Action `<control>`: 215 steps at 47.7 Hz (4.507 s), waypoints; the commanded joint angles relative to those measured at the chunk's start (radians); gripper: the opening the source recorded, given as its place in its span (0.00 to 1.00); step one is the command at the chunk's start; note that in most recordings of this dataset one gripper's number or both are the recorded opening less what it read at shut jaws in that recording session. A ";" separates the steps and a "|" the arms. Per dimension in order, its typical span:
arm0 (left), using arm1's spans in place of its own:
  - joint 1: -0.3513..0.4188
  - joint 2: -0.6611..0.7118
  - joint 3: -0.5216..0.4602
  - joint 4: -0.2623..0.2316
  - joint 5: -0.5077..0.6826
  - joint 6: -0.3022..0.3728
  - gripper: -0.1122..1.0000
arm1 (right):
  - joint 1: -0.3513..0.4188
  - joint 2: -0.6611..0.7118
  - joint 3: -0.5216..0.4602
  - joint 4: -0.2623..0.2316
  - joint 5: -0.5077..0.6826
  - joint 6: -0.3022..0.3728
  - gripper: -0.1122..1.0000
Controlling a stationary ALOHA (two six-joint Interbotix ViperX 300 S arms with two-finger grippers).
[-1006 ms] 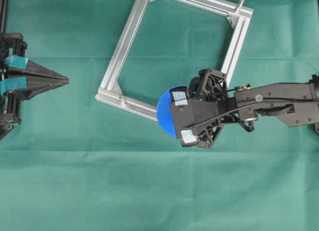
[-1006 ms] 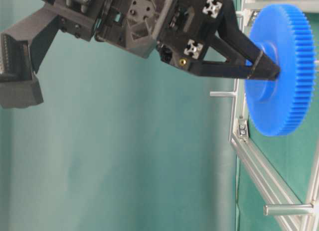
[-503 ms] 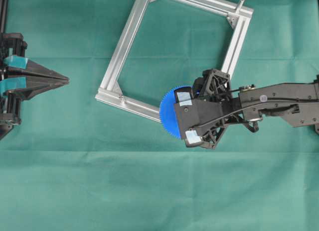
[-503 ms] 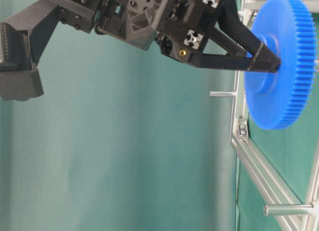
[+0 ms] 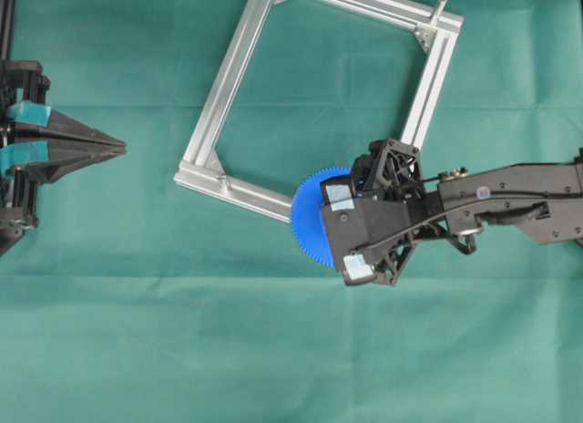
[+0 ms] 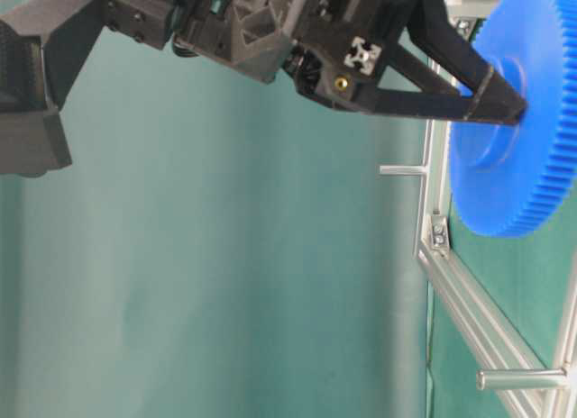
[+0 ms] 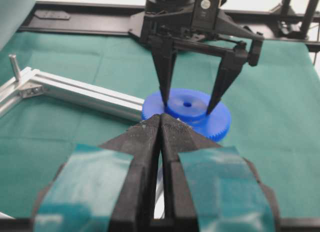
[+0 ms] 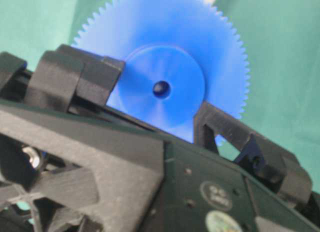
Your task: Find the location of the shaft and insert the gear.
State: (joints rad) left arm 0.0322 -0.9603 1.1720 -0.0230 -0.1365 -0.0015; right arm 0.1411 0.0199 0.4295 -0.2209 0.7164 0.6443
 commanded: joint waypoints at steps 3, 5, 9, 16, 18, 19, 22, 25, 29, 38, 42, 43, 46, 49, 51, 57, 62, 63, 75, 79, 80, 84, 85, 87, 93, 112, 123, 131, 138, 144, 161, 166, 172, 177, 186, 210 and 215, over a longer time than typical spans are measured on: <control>0.002 0.009 -0.015 -0.002 -0.011 -0.002 0.11 | 0.005 -0.017 -0.008 0.000 -0.003 0.002 0.72; 0.003 0.009 -0.014 -0.003 -0.009 -0.002 0.11 | 0.005 -0.017 -0.008 0.000 -0.003 0.002 0.72; 0.002 0.009 -0.015 -0.002 -0.011 -0.002 0.11 | 0.005 -0.017 -0.009 0.000 -0.005 0.002 0.72; 0.002 0.009 -0.015 -0.003 -0.011 -0.002 0.11 | 0.005 -0.017 -0.014 0.000 -0.015 0.002 0.72; 0.002 0.009 -0.015 -0.003 -0.011 -0.002 0.11 | 0.005 -0.017 -0.015 0.000 -0.018 0.000 0.72; 0.003 0.009 -0.015 -0.003 -0.011 -0.002 0.11 | 0.005 -0.017 -0.017 0.000 -0.018 0.000 0.72; 0.002 0.009 -0.015 -0.002 -0.011 -0.002 0.11 | 0.005 -0.015 -0.021 -0.002 -0.018 -0.002 0.72; 0.002 0.009 -0.015 -0.002 -0.011 -0.002 0.11 | 0.005 -0.014 -0.026 -0.002 -0.018 -0.005 0.72; 0.003 0.009 -0.014 -0.002 -0.011 -0.002 0.11 | 0.005 -0.009 -0.034 -0.003 -0.018 -0.009 0.72; 0.003 0.009 -0.014 -0.002 -0.012 -0.002 0.11 | 0.003 -0.008 -0.041 -0.003 -0.018 -0.009 0.72; 0.002 0.009 -0.014 -0.002 -0.012 -0.002 0.11 | 0.003 -0.006 -0.048 -0.006 -0.020 -0.011 0.72; 0.003 0.009 -0.014 -0.003 -0.012 -0.002 0.11 | 0.003 -0.006 -0.048 -0.008 -0.018 -0.011 0.72; 0.002 0.009 -0.014 -0.002 -0.012 -0.002 0.11 | 0.002 -0.008 -0.049 -0.009 -0.018 -0.011 0.72; 0.002 0.009 -0.014 -0.002 -0.012 -0.002 0.11 | -0.002 -0.006 -0.049 -0.009 -0.018 -0.011 0.72; 0.003 0.009 -0.014 -0.002 -0.012 -0.002 0.11 | -0.003 -0.006 -0.048 -0.009 -0.018 -0.011 0.72; 0.002 0.011 -0.014 -0.002 -0.012 -0.002 0.11 | -0.003 -0.006 -0.049 -0.011 -0.018 -0.012 0.72; 0.002 0.009 -0.014 -0.002 -0.012 -0.002 0.11 | -0.003 -0.006 -0.048 -0.009 -0.015 -0.012 0.72; 0.003 0.009 -0.014 -0.002 -0.012 -0.002 0.11 | -0.003 -0.006 -0.048 -0.009 -0.015 -0.011 0.72; 0.003 0.009 -0.014 -0.002 -0.012 -0.002 0.11 | -0.006 0.000 -0.041 -0.011 -0.015 -0.012 0.72; 0.003 0.009 -0.014 -0.003 -0.014 -0.002 0.11 | -0.006 0.006 -0.041 -0.009 -0.017 -0.012 0.72; 0.002 0.009 -0.012 -0.002 -0.012 -0.002 0.11 | -0.005 0.008 -0.041 -0.011 -0.017 -0.012 0.72; 0.003 0.011 -0.014 -0.003 -0.012 -0.002 0.11 | -0.006 0.015 -0.041 -0.009 -0.018 -0.012 0.72; 0.002 0.009 -0.014 -0.002 -0.012 -0.002 0.11 | -0.006 0.017 -0.041 -0.011 -0.018 -0.011 0.72; 0.002 0.009 -0.014 -0.002 -0.012 -0.002 0.11 | -0.005 0.018 -0.040 -0.009 -0.018 -0.012 0.72; 0.002 0.009 -0.014 -0.003 -0.012 -0.002 0.11 | -0.006 0.025 -0.037 -0.011 -0.018 -0.011 0.72; 0.003 0.009 -0.014 -0.002 -0.012 -0.002 0.11 | -0.006 0.038 0.006 0.011 -0.067 0.002 0.72; 0.002 0.009 -0.014 -0.003 -0.012 -0.002 0.11 | -0.005 0.037 0.015 0.020 -0.069 0.002 0.72; 0.002 0.009 -0.014 -0.003 -0.012 -0.003 0.11 | -0.005 0.025 0.018 0.020 -0.058 -0.002 0.72; 0.002 0.011 -0.014 -0.003 -0.012 -0.003 0.11 | -0.005 0.012 0.028 0.018 -0.057 -0.002 0.72; 0.002 0.011 -0.015 -0.003 -0.012 -0.003 0.11 | -0.006 0.009 0.031 0.020 -0.055 0.000 0.72; 0.003 0.011 -0.015 -0.003 -0.012 -0.003 0.11 | -0.003 0.009 0.037 0.020 -0.067 -0.002 0.72; 0.002 0.011 -0.014 -0.003 -0.012 -0.003 0.11 | -0.003 0.009 0.038 0.021 -0.069 -0.002 0.72; 0.003 0.011 -0.014 -0.003 -0.012 -0.003 0.11 | -0.002 0.009 0.046 0.020 -0.069 -0.003 0.72; 0.002 0.011 -0.014 -0.005 -0.012 -0.003 0.11 | 0.000 0.017 0.049 0.021 -0.069 -0.005 0.72; 0.002 0.011 -0.015 -0.003 -0.012 -0.003 0.11 | 0.000 0.026 0.049 0.021 -0.069 -0.008 0.72; 0.002 0.011 -0.014 -0.005 -0.012 -0.003 0.11 | 0.000 0.031 0.063 0.020 -0.092 -0.008 0.72; 0.002 0.011 -0.015 -0.003 -0.012 -0.003 0.11 | 0.000 0.031 0.061 0.020 -0.103 -0.008 0.72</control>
State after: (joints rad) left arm 0.0322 -0.9587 1.1720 -0.0245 -0.1396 -0.0031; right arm 0.1319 0.0614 0.5016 -0.2025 0.6243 0.6397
